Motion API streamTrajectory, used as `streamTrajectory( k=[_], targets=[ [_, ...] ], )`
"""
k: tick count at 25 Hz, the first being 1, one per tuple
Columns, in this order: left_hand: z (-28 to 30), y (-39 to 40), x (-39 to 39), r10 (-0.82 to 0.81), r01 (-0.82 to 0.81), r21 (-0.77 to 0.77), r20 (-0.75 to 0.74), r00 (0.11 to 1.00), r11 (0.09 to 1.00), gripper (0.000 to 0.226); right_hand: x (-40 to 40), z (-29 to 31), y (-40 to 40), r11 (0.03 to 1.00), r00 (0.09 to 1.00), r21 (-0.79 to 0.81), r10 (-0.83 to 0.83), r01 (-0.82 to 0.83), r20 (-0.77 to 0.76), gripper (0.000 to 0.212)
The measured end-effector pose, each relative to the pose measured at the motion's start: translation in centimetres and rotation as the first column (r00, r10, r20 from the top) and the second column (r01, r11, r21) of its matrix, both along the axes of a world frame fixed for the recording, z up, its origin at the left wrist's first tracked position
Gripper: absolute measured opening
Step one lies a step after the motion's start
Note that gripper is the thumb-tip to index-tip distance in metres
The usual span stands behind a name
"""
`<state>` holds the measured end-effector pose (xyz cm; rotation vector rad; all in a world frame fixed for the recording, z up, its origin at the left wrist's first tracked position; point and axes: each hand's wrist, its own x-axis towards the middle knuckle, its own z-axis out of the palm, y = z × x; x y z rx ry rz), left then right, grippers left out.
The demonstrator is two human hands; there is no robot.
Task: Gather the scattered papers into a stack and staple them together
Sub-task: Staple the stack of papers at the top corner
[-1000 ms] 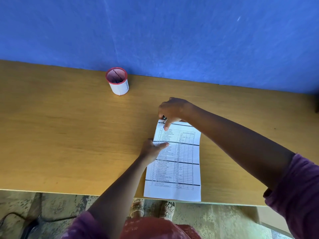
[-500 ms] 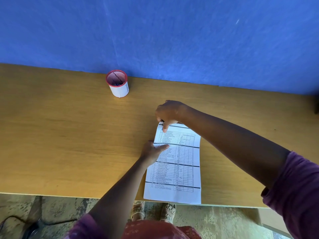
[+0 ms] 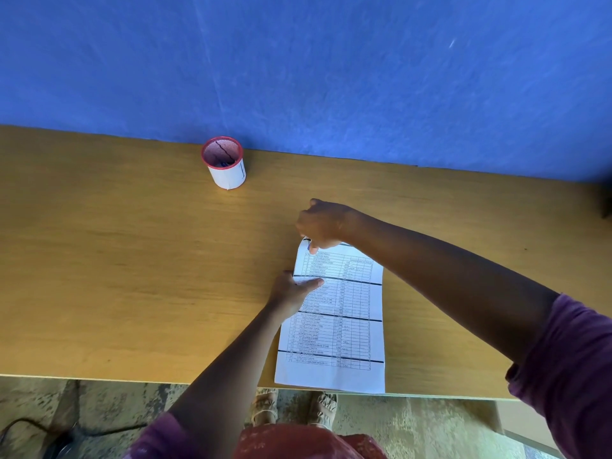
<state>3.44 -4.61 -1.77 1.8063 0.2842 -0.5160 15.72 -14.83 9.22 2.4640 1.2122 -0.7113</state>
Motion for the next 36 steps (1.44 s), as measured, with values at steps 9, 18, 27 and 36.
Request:
streamTrajectory(
  k=[9, 18, 27, 36],
  targets=[
    [0.1, -0.1, 0.0, 0.008, -0.008, 0.006, -0.018, 1.0, 1.0, 0.029, 0.0, -0.3, -0.4, 0.997, 0.997, 0.025, 0.07, -0.071, 0.045, 0.023],
    [0.2, -0.2, 0.0, 0.031, -0.031, -0.021, -0.007, 1.0, 0.999, 0.031, 0.3, -1.0, -1.3, 0.995, 0.987, 0.033, 0.092, -0.097, 0.134, 0.036],
    [0.0, -0.1, 0.0, -0.006, 0.006, 0.016, -0.025, 1.0, 1.0, 0.032, -1.1, -2.1, -9.9, 0.703, 0.835, 0.454, -0.493, 0.547, -0.244, 0.034],
    [-0.3, -0.2, -0.1, 0.0, 0.002, 0.04, -0.041, 0.999, 0.999, 0.022, -9.6, -10.8, -18.6, -0.427, 0.122, 0.531, -0.685, 0.732, -0.719, 0.009]
  ],
)
